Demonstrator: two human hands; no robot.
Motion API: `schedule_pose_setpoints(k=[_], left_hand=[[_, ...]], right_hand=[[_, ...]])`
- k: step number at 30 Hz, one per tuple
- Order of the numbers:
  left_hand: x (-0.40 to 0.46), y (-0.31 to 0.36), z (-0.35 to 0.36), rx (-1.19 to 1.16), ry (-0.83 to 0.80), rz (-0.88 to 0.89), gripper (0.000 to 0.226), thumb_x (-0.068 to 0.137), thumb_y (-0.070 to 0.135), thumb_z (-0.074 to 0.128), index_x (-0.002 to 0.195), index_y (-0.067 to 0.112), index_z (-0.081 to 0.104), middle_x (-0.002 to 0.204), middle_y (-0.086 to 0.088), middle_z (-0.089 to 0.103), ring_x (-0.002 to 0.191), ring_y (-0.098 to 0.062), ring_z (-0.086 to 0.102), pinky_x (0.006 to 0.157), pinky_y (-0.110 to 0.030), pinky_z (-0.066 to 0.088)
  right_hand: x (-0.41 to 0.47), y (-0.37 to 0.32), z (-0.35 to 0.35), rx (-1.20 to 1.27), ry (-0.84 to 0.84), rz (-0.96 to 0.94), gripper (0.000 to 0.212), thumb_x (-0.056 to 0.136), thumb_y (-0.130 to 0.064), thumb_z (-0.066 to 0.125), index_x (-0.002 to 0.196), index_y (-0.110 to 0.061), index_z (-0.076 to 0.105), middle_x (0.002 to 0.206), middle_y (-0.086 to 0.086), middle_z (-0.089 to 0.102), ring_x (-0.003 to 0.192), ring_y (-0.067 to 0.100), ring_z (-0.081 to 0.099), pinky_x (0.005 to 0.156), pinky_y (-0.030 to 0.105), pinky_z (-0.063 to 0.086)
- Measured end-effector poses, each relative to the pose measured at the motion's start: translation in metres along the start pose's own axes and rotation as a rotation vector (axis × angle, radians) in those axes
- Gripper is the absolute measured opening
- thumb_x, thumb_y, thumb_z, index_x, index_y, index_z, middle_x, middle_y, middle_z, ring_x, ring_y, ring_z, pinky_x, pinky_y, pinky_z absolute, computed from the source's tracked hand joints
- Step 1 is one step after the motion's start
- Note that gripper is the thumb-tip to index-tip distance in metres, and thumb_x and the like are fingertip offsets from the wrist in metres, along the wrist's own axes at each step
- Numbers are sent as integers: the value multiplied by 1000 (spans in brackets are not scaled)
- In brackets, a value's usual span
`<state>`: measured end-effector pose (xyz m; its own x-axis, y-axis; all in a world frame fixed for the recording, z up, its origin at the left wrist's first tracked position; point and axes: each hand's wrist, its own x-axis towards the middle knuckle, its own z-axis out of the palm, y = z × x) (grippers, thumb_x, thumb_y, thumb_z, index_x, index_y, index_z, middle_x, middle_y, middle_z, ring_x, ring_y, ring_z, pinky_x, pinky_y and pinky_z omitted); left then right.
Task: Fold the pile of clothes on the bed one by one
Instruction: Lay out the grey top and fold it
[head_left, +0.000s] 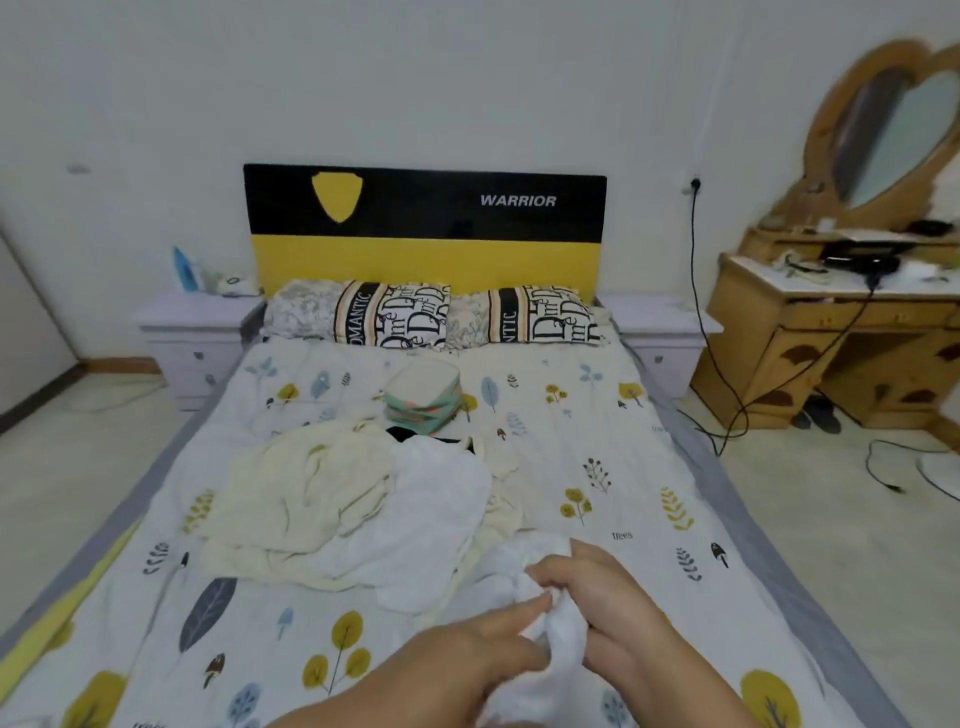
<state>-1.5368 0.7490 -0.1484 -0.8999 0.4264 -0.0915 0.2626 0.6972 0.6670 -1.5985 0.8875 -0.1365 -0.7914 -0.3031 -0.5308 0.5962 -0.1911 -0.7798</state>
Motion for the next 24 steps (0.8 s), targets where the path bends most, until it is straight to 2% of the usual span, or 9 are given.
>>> schedule_pose_setpoints(k=[2,3,5,8,11,14,17,19,24], left_hand=[[-19,11,-21,-173,72,-33,46,90,28,57,135,25,49,139,-1,50,122,-6,50,69,-4,35],[-28,23,-43,-253,156,-50,25,87,30,60,111,31,67,112,2,69,100,-5,62,62,-7,38],[-57,38,-81,-406,385,-18,21,88,18,58,75,31,68,77,9,72,70,-5,64,58,-13,44],[-70,44,-109,-357,704,-32,27,89,10,56,87,36,61,91,16,66,87,-5,60,70,-24,49],[-75,63,-127,-478,371,71,33,89,36,53,119,49,48,132,34,36,125,7,39,101,-19,37],[-81,76,-141,-555,146,171,30,86,48,57,107,29,67,139,23,43,127,8,38,104,-20,36],[-88,81,-153,-525,226,95,17,78,30,71,83,14,69,91,10,68,83,-3,61,72,-17,47],[-92,81,-159,-392,360,61,18,76,20,75,66,17,61,60,12,56,56,0,49,52,-12,36],[-105,78,-163,-171,402,11,25,72,22,77,60,23,55,50,18,56,46,5,46,44,-8,30]], right_hand=[[-23,-16,12,-56,-44,-114,32,80,18,42,94,3,67,89,27,68,77,33,65,65,34,53],[-36,-24,18,-87,-73,-164,36,78,18,42,92,-1,69,88,25,69,76,32,65,64,32,52],[-61,-38,33,-164,-149,-252,39,76,16,42,79,-9,72,80,20,66,70,27,60,59,28,48],[-100,-55,58,-318,-251,-342,32,64,6,47,71,-14,71,71,13,59,63,21,53,53,24,41],[-136,-71,78,-352,-341,-384,37,67,14,42,67,-12,70,64,9,64,53,14,59,47,17,44],[-166,-86,92,-391,-337,-476,47,71,22,32,60,-8,66,61,7,66,51,12,60,45,13,43],[-187,-97,95,-476,-198,-560,48,72,21,32,61,-9,69,60,8,65,47,12,56,41,13,38],[-196,-100,95,-549,-69,-637,49,72,19,34,65,-11,72,65,10,68,55,15,57,49,18,41],[-213,-101,94,-632,147,-800,42,73,18,33,65,-8,66,57,5,58,58,16,49,49,20,36]])
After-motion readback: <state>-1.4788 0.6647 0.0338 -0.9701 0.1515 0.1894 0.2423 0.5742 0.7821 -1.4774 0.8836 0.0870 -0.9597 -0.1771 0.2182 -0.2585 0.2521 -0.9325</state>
